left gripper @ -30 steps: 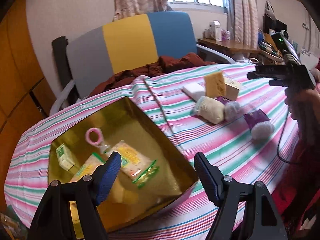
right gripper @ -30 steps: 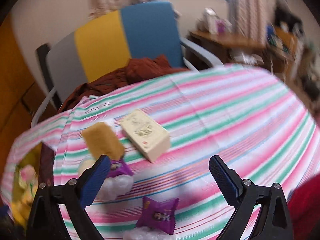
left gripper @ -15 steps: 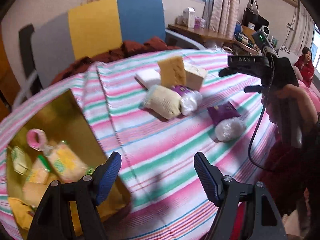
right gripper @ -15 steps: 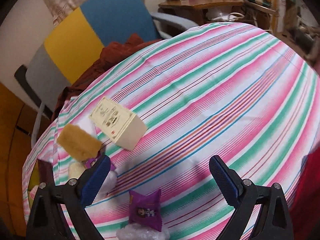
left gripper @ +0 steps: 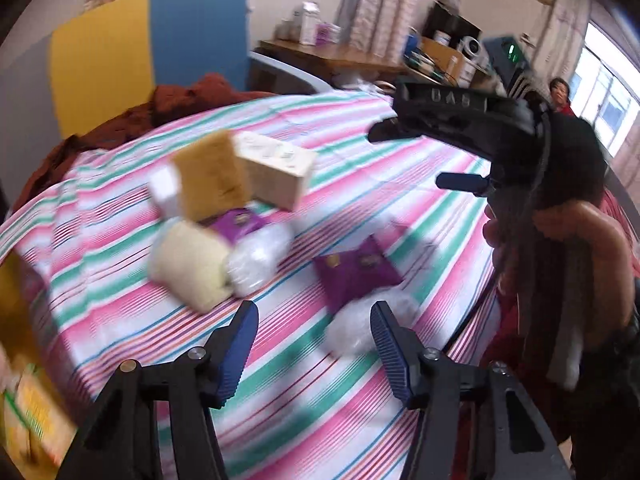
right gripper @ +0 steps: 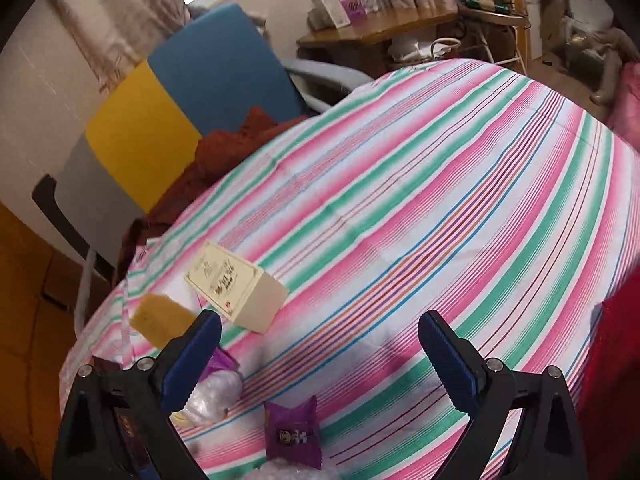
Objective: Organize objects
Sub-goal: 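Grasp the purple snack packet with the left tool while the right tool grasps a plastic-wrapped ball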
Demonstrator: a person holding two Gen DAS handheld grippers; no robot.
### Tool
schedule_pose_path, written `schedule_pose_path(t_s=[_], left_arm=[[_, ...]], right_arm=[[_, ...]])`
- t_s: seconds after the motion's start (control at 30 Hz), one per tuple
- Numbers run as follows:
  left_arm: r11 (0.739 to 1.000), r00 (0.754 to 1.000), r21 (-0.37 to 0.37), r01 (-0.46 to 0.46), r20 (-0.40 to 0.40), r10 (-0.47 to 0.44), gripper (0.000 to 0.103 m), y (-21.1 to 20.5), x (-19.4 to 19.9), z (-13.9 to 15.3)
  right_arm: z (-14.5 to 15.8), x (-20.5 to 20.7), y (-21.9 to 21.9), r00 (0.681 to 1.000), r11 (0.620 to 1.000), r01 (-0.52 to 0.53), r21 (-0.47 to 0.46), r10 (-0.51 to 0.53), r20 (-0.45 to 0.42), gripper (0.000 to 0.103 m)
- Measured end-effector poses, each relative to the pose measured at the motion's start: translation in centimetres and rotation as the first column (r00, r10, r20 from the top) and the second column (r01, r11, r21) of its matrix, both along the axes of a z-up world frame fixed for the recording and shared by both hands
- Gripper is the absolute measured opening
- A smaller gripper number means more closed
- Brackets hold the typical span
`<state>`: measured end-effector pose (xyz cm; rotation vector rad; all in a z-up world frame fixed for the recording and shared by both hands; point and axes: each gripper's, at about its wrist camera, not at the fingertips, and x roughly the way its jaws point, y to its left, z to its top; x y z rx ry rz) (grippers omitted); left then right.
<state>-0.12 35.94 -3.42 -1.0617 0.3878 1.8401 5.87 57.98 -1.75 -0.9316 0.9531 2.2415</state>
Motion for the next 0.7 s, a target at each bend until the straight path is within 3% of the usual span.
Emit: schedule_pose_path(t_s=[0.13, 0.37, 0.47, 0.7], left_arm=[[0.999, 0.997, -0.008, 0.050, 0.061, -0.049, 0.059, 3.4, -0.7, -1.2], [0.996, 0.984, -0.059, 0.065, 0.172, -0.054, 0.062, 7.7, -2.2, -4.5], [0.994, 0.988, -0.076, 0.075, 0.137, -0.065, 0.063, 8.7, -1.7, -5.4], [0.993, 0.995, -0.070, 0.093, 0.034, -0.091, 0.051, 7.8, -0.5, -5.4]], right_arm=[[0.3, 0.8, 0.9, 0.999, 0.999, 0.037, -0.027, -0.038, -0.036, 0.100], [0.3, 1.2, 1.5, 0.996, 0.997, 0.057, -0.044, -0.060, -0.061, 0.100], [0.1, 0.9, 1.5, 0.997, 0.998, 0.048, -0.048, -0.050, -0.058, 0.100], [-0.1, 0.8, 1.3, 0.998, 0.998, 0.019, -0.059, -0.023, -0.066, 0.100]])
